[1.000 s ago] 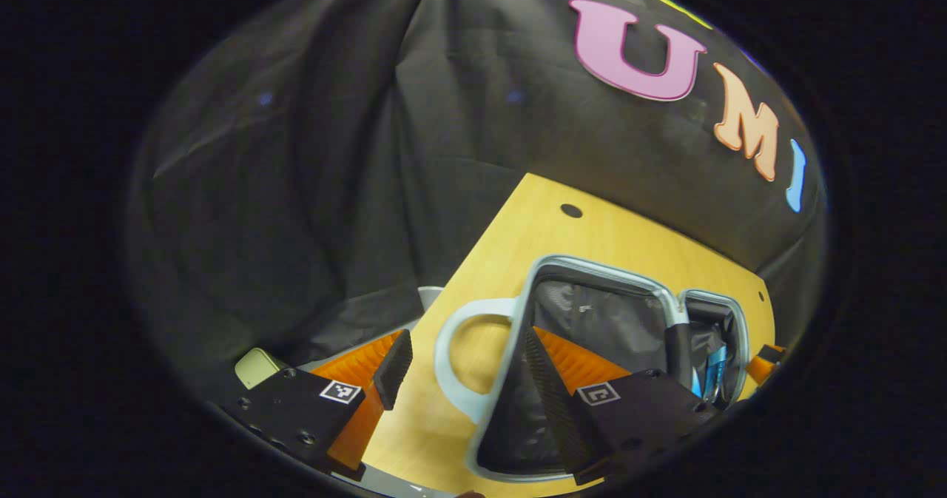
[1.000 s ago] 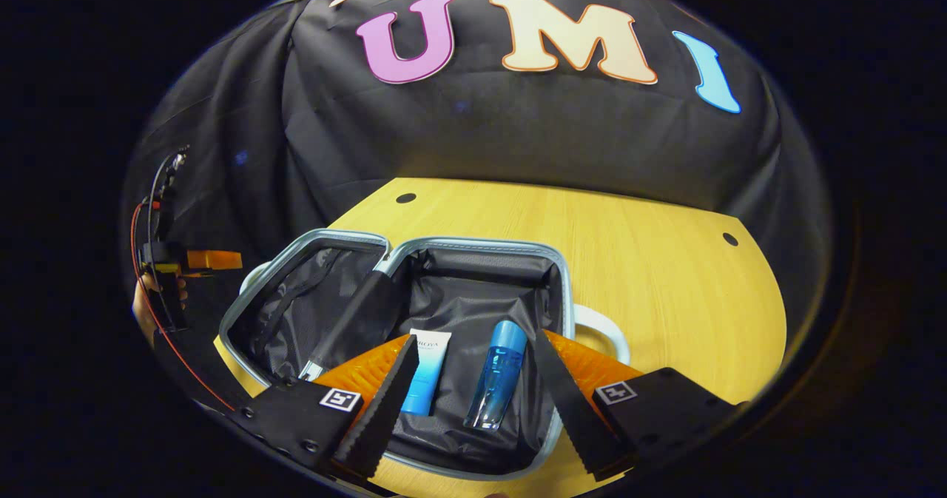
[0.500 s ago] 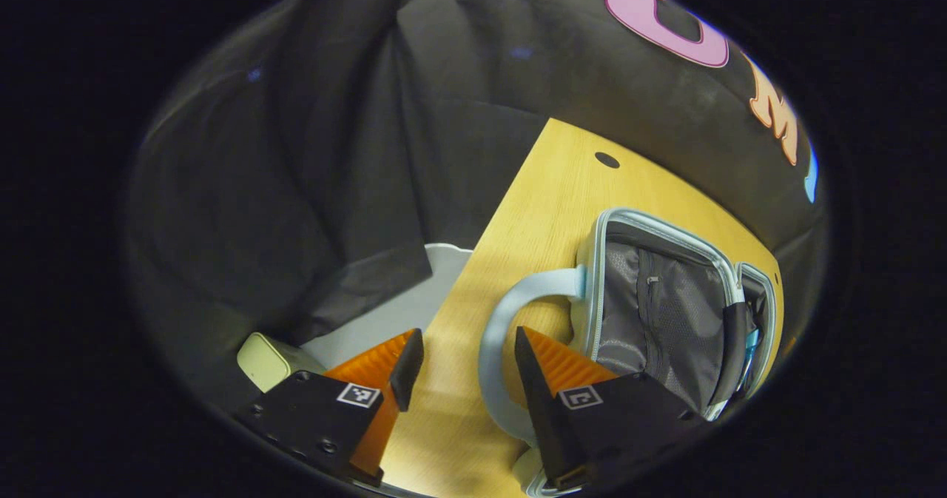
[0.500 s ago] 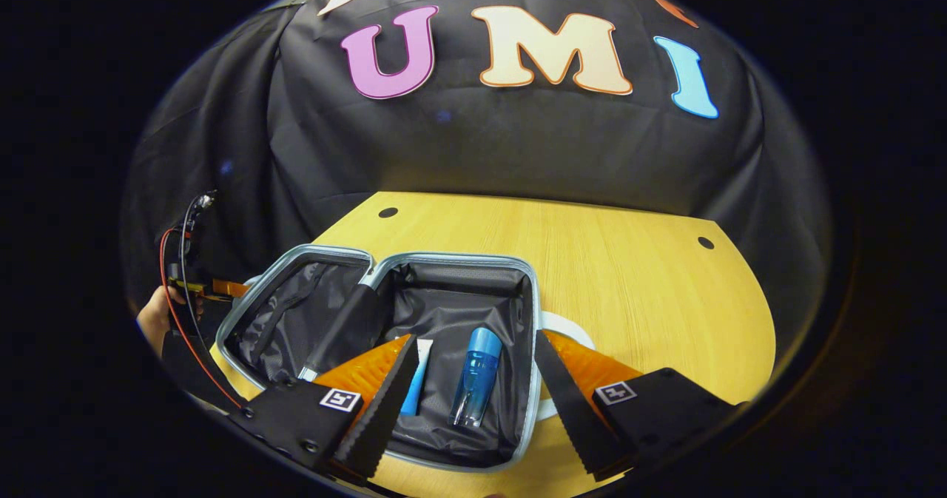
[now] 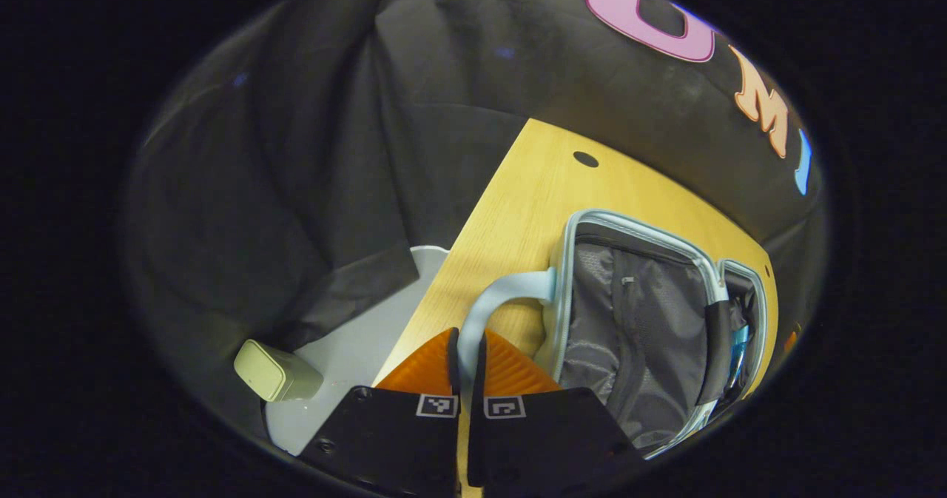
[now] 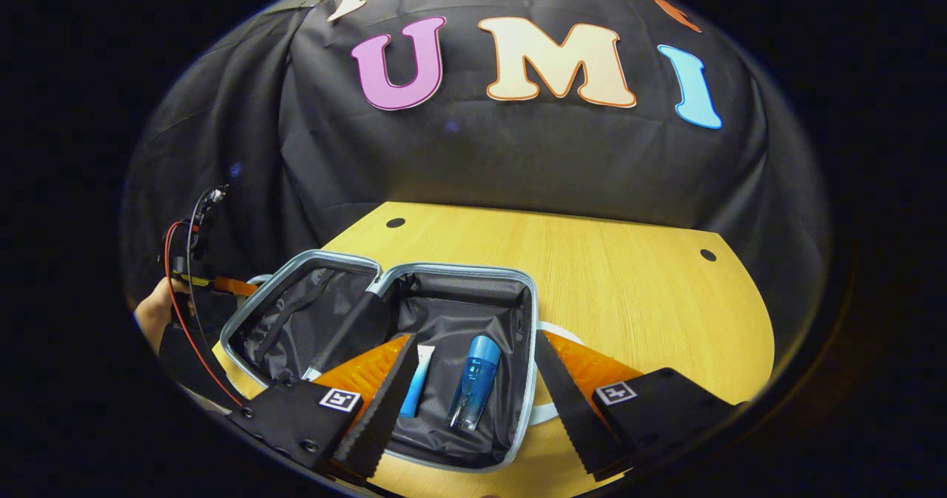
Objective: First open the suitcase, pack the skin care products into it, and then close the suitcase.
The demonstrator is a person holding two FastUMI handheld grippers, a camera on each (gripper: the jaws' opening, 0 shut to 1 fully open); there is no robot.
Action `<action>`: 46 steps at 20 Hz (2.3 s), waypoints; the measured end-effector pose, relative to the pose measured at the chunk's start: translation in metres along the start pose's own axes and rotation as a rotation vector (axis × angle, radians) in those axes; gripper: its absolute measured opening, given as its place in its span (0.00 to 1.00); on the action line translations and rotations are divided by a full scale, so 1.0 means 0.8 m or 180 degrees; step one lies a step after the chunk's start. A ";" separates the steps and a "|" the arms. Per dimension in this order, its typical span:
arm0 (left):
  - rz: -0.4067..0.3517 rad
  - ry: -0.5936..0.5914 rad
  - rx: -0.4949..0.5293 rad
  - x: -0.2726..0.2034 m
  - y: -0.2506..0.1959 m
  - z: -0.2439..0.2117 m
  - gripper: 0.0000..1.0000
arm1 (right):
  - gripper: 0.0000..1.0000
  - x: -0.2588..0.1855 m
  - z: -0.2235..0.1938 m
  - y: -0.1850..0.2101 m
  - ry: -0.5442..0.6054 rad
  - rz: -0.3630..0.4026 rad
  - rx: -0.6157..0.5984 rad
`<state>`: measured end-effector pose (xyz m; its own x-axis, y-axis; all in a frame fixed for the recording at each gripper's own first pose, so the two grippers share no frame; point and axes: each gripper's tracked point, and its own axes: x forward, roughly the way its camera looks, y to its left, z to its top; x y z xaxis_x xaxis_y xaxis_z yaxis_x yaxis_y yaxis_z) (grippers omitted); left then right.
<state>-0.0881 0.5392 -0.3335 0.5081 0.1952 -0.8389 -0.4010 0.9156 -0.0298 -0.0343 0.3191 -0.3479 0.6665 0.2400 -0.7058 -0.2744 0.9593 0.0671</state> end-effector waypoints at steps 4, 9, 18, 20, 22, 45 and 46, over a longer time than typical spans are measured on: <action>0.0020 -0.0289 0.0017 -0.045 -0.011 0.028 0.00 | 0.95 -0.003 0.008 -0.001 -0.0094 0.0117 0.0072; -0.0030 -0.0513 0.0061 -0.112 -0.052 0.065 0.00 | 0.99 -0.009 0.023 -0.001 -0.0212 0.0284 0.0088; -0.0212 -0.1009 0.0450 -0.215 -0.173 0.116 0.00 | 0.99 -0.040 0.040 -0.057 -0.0383 0.0354 0.0099; -0.0317 -0.1074 0.0484 -0.233 -0.206 0.121 0.00 | 0.99 -0.048 0.042 -0.074 -0.0400 0.0360 0.0122; -0.0405 -0.1115 0.0513 -0.247 -0.239 0.120 0.00 | 0.98 -0.056 0.042 -0.088 -0.0413 0.0378 0.0140; -0.1785 -0.0873 0.0634 -0.253 -0.578 0.026 0.00 | 0.98 -0.130 0.027 -0.271 -0.0464 0.0031 0.0235; -0.1794 -0.0800 0.0687 -0.249 -0.587 0.016 0.00 | 0.98 -0.132 0.024 -0.278 -0.0453 0.0011 0.0231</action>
<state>0.0088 0.0746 -0.1456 0.7689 -0.2832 -0.5732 0.1277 0.9465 -0.2963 -0.0307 0.0836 -0.2748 0.7587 0.2570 -0.5986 -0.2295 0.9654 0.1237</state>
